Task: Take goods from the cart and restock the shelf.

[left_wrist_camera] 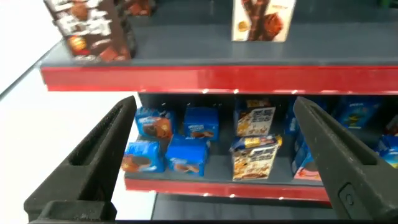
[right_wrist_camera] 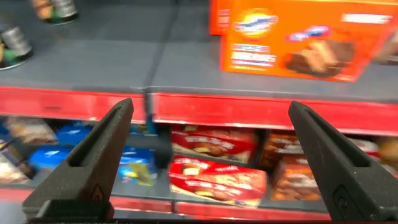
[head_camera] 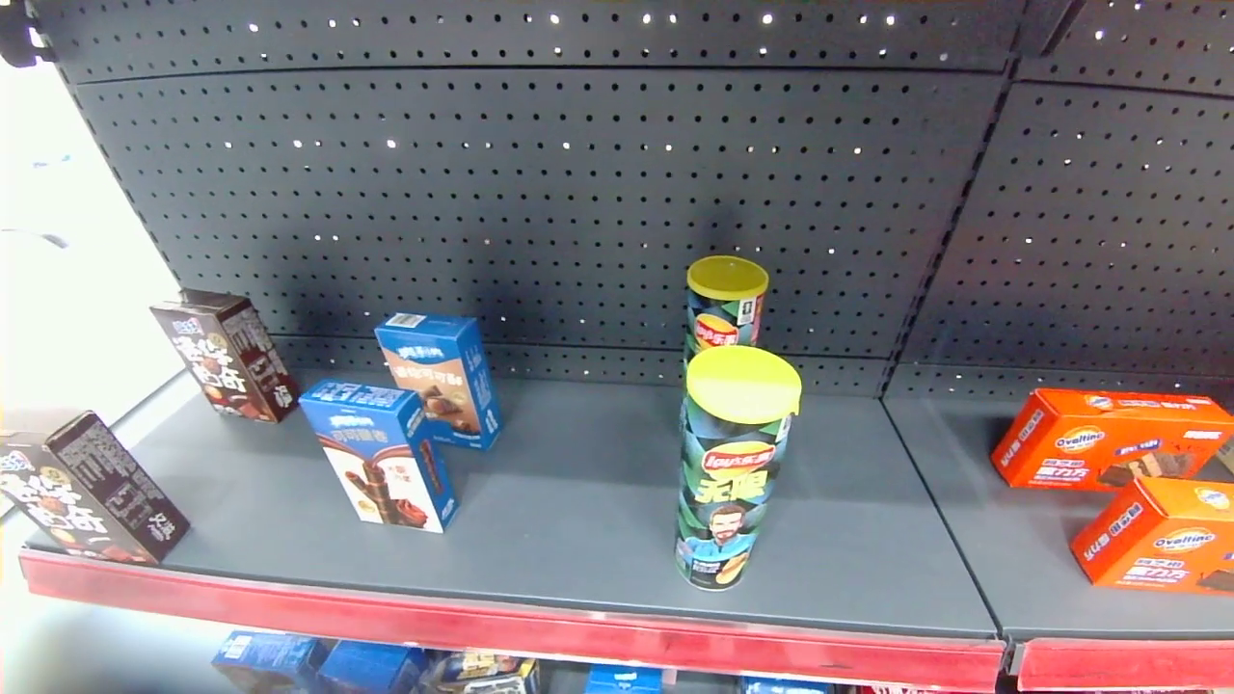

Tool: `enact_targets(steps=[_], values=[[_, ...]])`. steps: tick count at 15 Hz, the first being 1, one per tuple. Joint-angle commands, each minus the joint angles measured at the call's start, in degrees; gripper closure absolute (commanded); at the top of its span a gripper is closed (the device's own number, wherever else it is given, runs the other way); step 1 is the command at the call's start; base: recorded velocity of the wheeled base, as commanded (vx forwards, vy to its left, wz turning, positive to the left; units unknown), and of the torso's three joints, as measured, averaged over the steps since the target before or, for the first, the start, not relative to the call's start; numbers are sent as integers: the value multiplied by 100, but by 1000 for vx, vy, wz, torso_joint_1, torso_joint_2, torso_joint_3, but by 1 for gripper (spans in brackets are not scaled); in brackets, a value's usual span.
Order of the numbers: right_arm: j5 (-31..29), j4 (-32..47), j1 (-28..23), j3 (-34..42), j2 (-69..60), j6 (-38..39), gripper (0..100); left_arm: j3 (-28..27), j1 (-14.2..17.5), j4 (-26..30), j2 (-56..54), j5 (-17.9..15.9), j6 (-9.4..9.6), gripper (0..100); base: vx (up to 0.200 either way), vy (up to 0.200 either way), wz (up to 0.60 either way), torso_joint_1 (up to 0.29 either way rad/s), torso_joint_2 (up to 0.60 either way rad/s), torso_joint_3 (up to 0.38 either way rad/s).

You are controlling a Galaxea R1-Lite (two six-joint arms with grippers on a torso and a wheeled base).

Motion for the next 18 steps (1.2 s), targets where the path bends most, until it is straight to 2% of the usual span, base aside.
enact_targets(steps=[1,5,7,17,18], values=[[0,6,6,0,7,-4,0,0,3,-7,21,7,-8,0,0,0,0,0,0,0],[0,6,6,0,7,-4,0,0,3,-7,21,7,-8,0,0,0,0,0,0,0],[0,6,6,0,7,-4,0,0,3,-7,21,7,-8,0,0,0,-600,2,0,2],[0,6,6,0,7,-4,0,0,3,-7,21,-2,10,0,0,0,0,0,0,0],[9,6,6,0,7,-4,0,0,3,-7,21,7,1,0,0,0,-600,2,2,2]])
